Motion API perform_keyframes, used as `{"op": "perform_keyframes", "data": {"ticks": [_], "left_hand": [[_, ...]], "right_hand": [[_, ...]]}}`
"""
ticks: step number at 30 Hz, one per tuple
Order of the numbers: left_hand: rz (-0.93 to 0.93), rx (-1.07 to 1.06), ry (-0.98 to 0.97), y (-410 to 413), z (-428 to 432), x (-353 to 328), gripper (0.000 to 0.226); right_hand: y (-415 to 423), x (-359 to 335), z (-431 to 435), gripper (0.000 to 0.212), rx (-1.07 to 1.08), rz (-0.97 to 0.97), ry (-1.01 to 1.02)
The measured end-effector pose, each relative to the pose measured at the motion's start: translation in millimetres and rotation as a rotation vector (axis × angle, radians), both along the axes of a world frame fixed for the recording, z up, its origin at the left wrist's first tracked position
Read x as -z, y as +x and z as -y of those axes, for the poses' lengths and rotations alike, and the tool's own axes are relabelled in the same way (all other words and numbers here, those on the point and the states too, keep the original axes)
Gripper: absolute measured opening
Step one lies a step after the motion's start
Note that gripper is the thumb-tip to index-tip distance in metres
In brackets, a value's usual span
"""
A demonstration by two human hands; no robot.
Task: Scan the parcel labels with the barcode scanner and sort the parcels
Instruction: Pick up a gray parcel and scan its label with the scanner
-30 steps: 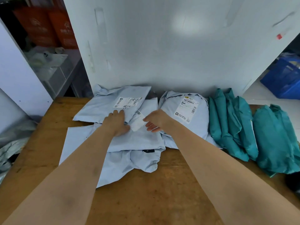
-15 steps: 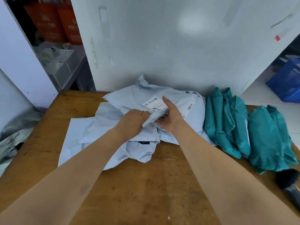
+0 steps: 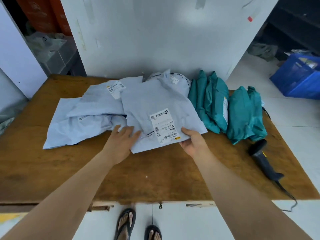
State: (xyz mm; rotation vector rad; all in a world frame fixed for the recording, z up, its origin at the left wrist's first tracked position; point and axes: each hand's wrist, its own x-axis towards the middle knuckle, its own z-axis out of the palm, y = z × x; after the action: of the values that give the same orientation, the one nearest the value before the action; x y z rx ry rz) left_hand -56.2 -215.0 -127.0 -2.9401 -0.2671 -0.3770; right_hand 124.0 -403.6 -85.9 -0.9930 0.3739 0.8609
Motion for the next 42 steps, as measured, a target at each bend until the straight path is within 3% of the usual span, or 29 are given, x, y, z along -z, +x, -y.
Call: {"op": "perform_keyframes", "data": {"ticks": [3, 5, 7, 10, 12, 15, 19, 25, 29, 32, 35, 38, 42], "left_hand": [[-0.042, -0.423, -0.414, -14.9, 39.9, 17.8, 0.077], [-0.037, -0.641, -0.796, -18.9, 59.2, 25.5, 0.067], [0.029, -0.732, -1.163, -21.5, 64.4, 31.7, 0.058], [0.216, -0.896, -1.635, -17.7, 59.7, 25.1, 0.033], [0.245, -0.943, -1.856, -6.5, 54.1, 16.6, 0.029], [0.132, -0.897, -1.904, 12.5, 44.0, 14.5, 0.033], [0.141, -0.876, -2.082, 30.7, 23.8, 27.3, 0.05], [0.035, -0.876, -2.196, 46.0, 27.9, 18.5, 0.016], [0.122, -0.787, -2.354, 54.7, 47.9, -2.5, 0.022], [0.102, -0.642, -2.448, 52.0, 68.5, -14.1, 0.032], [0.041, -0.577, -2.441, 44.8, 79.2, -21.7, 0.029], [0.191, -0.605, -2.535, 35.1, 65.2, -19.4, 0.017], [0.605, -0.544, -2.721, 17.4, 34.7, -11.4, 0.056]], "right_hand": [[-24.6, 29.8, 33.3, 0.016, -0.109, -0.102, -0.1], [-36.8, 40.3, 49.3, 0.032, -0.257, -0.176, -0.285], [-40.8, 46.9, 62.9, 0.045, -0.284, -0.233, -0.407], [-35.1, 48.1, 71.0, 0.043, -0.188, -0.192, -0.464], [-35.0, 47.7, 68.5, 0.037, -0.166, -0.177, -0.496], [-42.5, 53.1, 58.1, 0.034, -0.197, -0.179, -0.532], [-52.8, 72.8, 42.8, 0.032, -0.194, -0.188, -0.551], [-66.2, 72.8, 30.5, 0.034, -0.287, -0.27, -0.467], [-61.7, 53.9, 31.0, 0.033, -0.214, -0.345, -0.32], [-47.6, 42.1, 28.5, 0.013, -0.099, -0.278, -0.293], [-30.7, 29.5, 35.3, 0.021, -0.15, -0.137, -0.422], [-17.9, 12.9, 52.4, 0.027, -0.211, -0.013, -0.451], [7.8, -8.1, 77.8, 0.033, -0.247, 0.127, -0.404]]}}
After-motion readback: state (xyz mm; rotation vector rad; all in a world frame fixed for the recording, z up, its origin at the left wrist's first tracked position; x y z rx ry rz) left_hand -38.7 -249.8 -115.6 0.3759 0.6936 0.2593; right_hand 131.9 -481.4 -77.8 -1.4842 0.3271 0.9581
